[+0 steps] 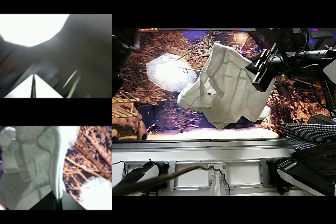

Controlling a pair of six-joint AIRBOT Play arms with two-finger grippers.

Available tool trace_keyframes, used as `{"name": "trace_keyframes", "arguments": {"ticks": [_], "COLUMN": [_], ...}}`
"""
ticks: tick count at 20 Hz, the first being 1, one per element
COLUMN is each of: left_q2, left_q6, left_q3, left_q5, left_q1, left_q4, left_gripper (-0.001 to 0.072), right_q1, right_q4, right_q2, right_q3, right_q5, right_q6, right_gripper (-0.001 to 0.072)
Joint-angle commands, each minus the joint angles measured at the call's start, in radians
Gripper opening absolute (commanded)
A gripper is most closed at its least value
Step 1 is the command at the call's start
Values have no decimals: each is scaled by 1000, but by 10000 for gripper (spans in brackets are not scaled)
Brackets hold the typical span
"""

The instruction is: Fold the clothes and pants, and hang the long-sleeved shirts on hangers.

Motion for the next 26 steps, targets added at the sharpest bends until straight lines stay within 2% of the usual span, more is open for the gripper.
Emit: {"name": "trace_keyframes", "arguments": {"ticks": [1, 2, 3, 4, 7, 8, 10, 12, 14, 17, 19, 20, 22, 23, 24, 26], "left_q2": [318, 369, 410, 443, 459, 448, 410, 356, 297, 208, 165, 148, 125, 120, 119, 122], "left_q6": [-899, -989, -1034, -1042, -1021, -1001, -997, -997, -998, -998, -997, -1000, -1001, -1000, -1000, -1000], "left_q3": [-97, -151, -209, -275, -439, -477, -518, -519, -519, -518, -517, -516, -516, -516, -515, -511], "left_q5": [324, 324, 321, 321, 392, 448, 571, 671, 749, 797, 839, 862, 915, 953, 993, 1029], "left_q1": [-29, -63, -99, -145, -341, -417, -573, -703, -782, -797, -797, -797, -797, -797, -796, -764], "left_q4": [1296, 1381, 1368, 1300, 1103, 1077, 1067, 1056, 1011, 942, 919, 917, 917, 917, 917, 925], "left_gripper": [59, 217, 347, 407, 436, 444, 526, 526, 526, 525, 490, 429, 233, 45, 14, 12], "right_q1": [1, 1, 1, 1, 1, 1, 1, 1, 1, 1, 1, 1, 1, 1, 1, 1], "right_q4": [0, 2, 5, 11, 34, 47, 64, 66, 66, 67, 69, 73, 82, 85, 90, 100], "right_q2": [-2, -2, -1, -1, -1, -1, -1, -1, -1, -1, -1, -1, -1, -1, -1, -1], "right_q3": [0, 0, 0, 0, 0, 0, 0, 0, 0, 0, 0, 0, 0, 0, 0, 0], "right_q5": [2, 1, -1, 0, 2, 3, 5, 5, 5, 5, 8, 8, 8, 9, 13, 34], "right_q6": [139, 140, 142, 144, 171, 179, 188, 192, 195, 204, 214, 214, 214, 214, 214, 214], "right_gripper": [31, 31, 31, 31, 31, 31, 31, 31, 31, 31, 31, 31, 31, 31, 31, 31]}}
